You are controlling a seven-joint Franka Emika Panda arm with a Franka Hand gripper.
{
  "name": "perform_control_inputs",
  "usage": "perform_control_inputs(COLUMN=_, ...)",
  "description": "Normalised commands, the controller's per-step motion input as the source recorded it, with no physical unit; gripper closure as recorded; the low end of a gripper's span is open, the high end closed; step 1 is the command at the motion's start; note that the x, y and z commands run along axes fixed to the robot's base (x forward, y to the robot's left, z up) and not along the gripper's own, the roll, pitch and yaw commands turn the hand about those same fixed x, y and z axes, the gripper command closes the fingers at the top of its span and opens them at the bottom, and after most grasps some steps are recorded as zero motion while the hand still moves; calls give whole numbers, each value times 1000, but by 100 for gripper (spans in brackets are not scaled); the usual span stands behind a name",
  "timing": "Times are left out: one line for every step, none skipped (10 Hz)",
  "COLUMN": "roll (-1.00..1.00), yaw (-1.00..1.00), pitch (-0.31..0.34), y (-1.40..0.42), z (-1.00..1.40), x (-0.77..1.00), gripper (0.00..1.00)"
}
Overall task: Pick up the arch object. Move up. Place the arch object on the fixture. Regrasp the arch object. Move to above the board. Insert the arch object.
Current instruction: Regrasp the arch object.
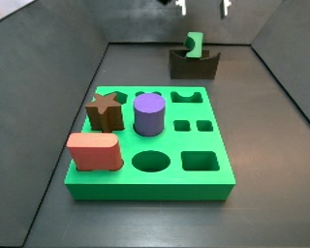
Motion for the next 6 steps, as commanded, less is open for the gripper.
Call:
perform_control_inputs(roll=25, yaw=-12, pitch=112, y=16, z=330, x=-25, gripper=0)
perform_control_inputs(roll=1000, yaw=5, pitch=84, y=-645, z=519, x=-105, gripper=0)
perform_control_inputs(roll=1000, yaw=4, pitch=81, y=-633, z=439, x=-95, gripper=0)
perform_control_inputs(roll=1000, yaw=4, pitch=71, y=-514, z=331, x=-96, gripper=0)
perform_control_inputs(roll=1000, yaw=2, pitch=60, y=-304, z=124, x=-100, gripper=0)
perform_control_inputs(roll=1000, yaw=1, pitch=59, y=-148, z=70, x=-70, gripper=0)
